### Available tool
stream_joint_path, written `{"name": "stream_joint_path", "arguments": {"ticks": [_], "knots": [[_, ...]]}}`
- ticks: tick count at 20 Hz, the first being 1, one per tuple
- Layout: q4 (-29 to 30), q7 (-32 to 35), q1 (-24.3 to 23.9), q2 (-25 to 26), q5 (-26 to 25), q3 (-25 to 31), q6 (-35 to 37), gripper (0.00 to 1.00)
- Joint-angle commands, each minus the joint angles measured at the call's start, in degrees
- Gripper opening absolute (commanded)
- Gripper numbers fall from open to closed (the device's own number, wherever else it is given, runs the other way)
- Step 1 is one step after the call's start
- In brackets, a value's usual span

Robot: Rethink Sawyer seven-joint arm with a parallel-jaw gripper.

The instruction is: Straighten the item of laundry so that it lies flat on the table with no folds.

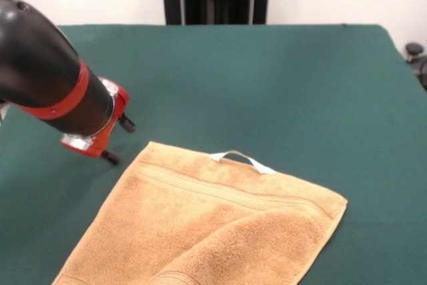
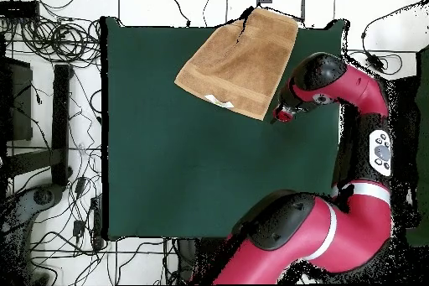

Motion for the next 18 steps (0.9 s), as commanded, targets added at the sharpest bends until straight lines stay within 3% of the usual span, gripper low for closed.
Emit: {"name": "stream_joint_path", "arguments": {"ticks": [1,9,15,18], "knots": [[2.7,2.3,1.9,1.5,-3.4,3.4,-13.5,1.00],[1.5,4.3,1.8,2.7,-3.8,3.7,-18.7,1.00],[4.0,5.7,2.9,1.5,-6.5,1.8,-25.4,1.00],[1.2,7.1,5.1,2.5,-9.2,-1.0,-19.9,1.00]]}}
